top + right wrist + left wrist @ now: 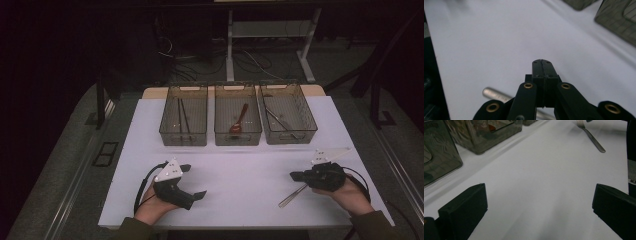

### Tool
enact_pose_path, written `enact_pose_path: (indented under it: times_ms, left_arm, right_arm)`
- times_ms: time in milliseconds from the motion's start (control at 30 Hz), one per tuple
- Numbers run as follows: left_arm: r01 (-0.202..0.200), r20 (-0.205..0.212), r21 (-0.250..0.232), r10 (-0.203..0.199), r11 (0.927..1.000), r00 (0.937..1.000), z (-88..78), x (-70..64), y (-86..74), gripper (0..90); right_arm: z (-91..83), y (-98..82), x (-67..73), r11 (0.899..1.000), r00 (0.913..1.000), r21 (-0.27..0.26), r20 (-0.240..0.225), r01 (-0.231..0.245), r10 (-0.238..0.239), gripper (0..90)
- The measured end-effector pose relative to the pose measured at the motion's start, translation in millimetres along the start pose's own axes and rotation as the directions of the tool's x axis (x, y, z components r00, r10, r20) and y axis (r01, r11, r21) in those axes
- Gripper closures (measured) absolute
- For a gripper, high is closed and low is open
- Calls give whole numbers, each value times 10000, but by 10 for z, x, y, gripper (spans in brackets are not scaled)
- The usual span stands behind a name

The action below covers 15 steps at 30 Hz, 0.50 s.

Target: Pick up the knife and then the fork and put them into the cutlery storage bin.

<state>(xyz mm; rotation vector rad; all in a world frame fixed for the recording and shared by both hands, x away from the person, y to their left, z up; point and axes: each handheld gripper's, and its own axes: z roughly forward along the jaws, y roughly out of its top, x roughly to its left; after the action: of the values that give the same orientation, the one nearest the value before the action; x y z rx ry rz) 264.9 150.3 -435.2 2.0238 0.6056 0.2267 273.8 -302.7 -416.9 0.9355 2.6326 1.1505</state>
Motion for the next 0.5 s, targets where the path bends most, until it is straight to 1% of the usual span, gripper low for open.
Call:
enact_pose_path:
  times_ms: [67,167,233,267,367,500]
  left_arm:
    - [0,-2,13,0,10000,10000,2,1,0,0]
    - [33,0,-12,-33,10000,10000,8,-2,0,0]
    - [-3,1,39,3,10000,10000,6,-1,1,0]
    - [3,3,37,-3,10000,10000,6,-2,2,0]
    - [-14,-6,15,14,10000,10000,2,-2,0,0]
    - [23,-19,-22,-23,10000,10000,1,1,-1,0]
  right_arm:
    - [5,-70,32,9999,10000,112,31,27,-28,888]
    - [9,-163,87,9996,10000,270,-66,50,-49,888]
    - [25,-212,120,9992,9999,401,-137,-11,17,888]
    - [40,-231,129,9989,9998,464,-172,45,-37,888]
    - [70,-267,160,9978,9996,665,-279,54,-35,888]
    - [105,-282,203,9967,9987,762,-453,268,-234,889]
